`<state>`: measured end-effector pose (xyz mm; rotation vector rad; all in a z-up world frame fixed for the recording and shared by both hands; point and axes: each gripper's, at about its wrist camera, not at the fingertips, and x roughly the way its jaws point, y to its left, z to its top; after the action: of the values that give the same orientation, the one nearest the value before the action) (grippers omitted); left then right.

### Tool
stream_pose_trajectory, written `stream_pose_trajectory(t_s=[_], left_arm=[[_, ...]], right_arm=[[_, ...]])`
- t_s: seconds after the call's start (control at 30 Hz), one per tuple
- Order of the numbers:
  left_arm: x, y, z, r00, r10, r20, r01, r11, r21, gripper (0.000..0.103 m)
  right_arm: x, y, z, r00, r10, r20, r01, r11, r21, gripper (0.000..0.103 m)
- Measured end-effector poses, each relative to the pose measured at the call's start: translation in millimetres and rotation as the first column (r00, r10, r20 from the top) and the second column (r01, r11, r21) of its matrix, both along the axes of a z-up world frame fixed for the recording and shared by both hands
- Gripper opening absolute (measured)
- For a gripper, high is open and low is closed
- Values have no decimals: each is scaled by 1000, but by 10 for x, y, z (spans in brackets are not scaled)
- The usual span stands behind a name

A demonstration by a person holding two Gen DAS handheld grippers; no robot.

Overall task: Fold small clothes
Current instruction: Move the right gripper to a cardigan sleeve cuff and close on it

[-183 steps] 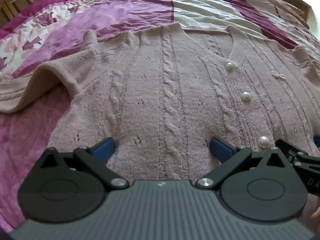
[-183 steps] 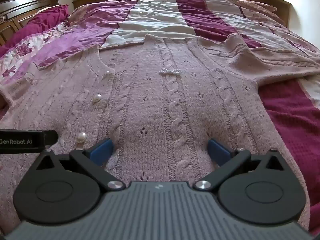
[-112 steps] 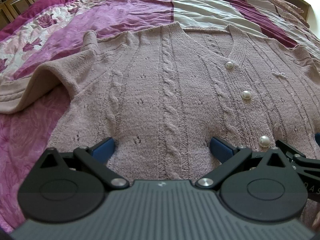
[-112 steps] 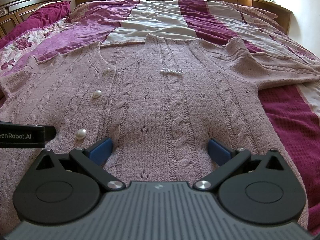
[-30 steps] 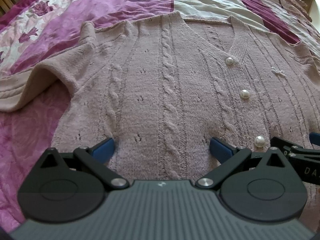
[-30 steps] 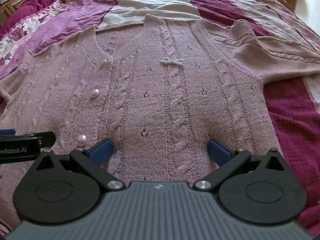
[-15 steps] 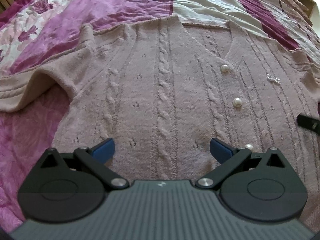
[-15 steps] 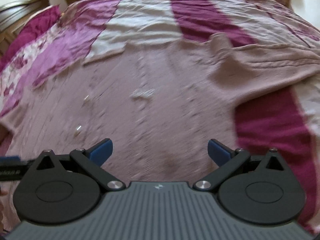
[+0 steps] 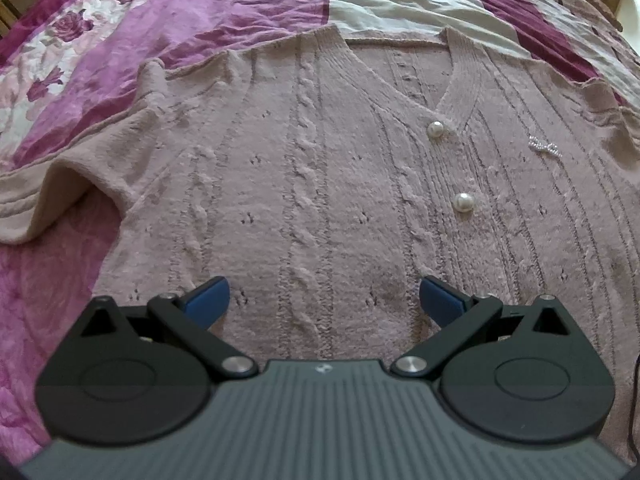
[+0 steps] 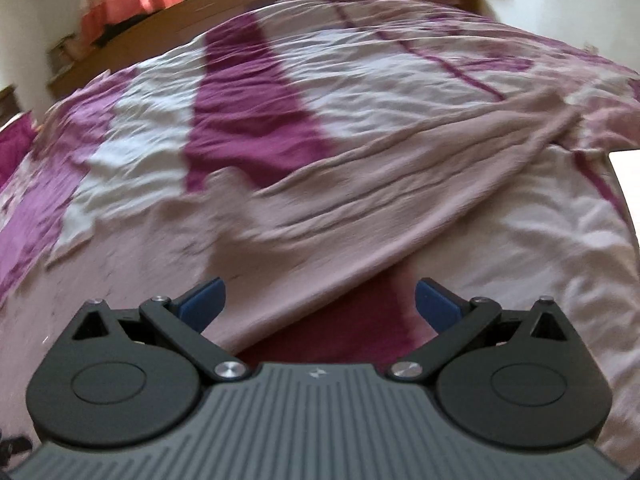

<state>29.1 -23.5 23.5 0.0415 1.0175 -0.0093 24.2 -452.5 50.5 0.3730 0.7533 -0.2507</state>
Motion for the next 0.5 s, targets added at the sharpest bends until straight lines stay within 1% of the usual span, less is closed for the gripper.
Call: stream_pose_trajectory(t_s=[0.23, 0.5], left_arm=[[38, -54, -66, 1000, 1, -15, 0, 1000, 19, 103], [52, -59, -131, 1000, 5, -19, -4, 1000, 25, 103]], right_arm=[[114, -579, -123, 996, -93, 15, 92, 995, 35, 103], [367, -1016, -332, 983, -178, 54, 174, 982, 78, 103]])
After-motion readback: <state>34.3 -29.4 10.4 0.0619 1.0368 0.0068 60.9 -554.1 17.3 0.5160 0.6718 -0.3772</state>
